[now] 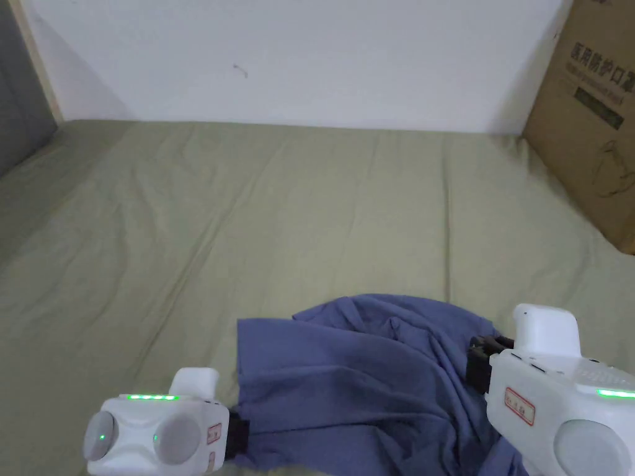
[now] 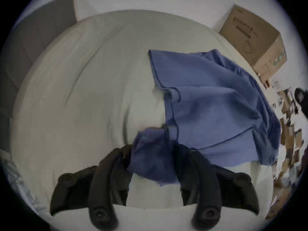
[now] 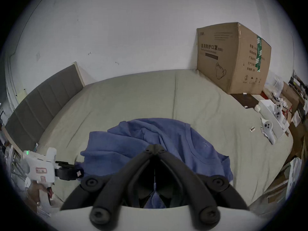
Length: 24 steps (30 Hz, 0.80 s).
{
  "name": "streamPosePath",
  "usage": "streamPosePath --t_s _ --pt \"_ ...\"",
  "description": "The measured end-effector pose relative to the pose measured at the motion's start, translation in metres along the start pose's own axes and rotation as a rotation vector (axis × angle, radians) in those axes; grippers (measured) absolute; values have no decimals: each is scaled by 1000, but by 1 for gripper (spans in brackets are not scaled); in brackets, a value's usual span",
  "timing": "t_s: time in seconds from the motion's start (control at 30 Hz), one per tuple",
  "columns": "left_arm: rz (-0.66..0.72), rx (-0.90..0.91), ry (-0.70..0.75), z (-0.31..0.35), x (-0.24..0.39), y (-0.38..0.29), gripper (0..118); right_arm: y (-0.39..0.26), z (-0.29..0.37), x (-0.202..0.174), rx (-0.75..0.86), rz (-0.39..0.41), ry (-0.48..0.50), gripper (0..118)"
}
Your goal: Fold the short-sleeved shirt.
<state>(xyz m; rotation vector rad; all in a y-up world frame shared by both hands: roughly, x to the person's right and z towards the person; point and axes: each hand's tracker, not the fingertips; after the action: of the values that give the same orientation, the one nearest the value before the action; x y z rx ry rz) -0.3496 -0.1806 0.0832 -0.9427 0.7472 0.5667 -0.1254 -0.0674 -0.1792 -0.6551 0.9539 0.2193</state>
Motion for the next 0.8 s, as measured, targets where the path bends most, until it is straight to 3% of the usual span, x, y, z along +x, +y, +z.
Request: streamPosePath --t_s 0.03,0.1,0.23,0.3,0.37,0.43,0.47,0.53,0.57,0.67,0.73,0.8 --pt "-8 -7 -14 5 1 3 23 -1 -4 1 -10 2 -1 0" --pt "16 -6 -9 9 4 5 4 0 -16 3 -35 8 -5 0" --pt "-35 -2 -16 16 9 4 4 17 -45 9 -72 5 9 0" --pt "-18 8 -41 23 6 4 4 35 -69 11 -116 -9 70 0" --pt "-14 13 -56 28 6 3 4 57 -93 6 -163 58 124 0" --pt "-16 19 -53 31 6 3 4 74 -126 2 -137 111 106 0" --pt "-10 17 -63 33 4 2 4 85 -149 1 -180 145 101 12" --pt "-6 15 -67 34 5 1 4 97 -192 -1 -308 185 115 62" --pt "-12 10 -65 36 6 1 4 100 -211 -1 -365 211 104 70" --pt "-43 8 -66 40 8 0 4 96 -250 -2 -374 318 52 70" --pt "-63 2 -65 40 8 1 4 91 -283 5 -473 308 14 69" --pt "-60 1 -65 38 7 2 4 76 -306 16 -584 248 26 65"
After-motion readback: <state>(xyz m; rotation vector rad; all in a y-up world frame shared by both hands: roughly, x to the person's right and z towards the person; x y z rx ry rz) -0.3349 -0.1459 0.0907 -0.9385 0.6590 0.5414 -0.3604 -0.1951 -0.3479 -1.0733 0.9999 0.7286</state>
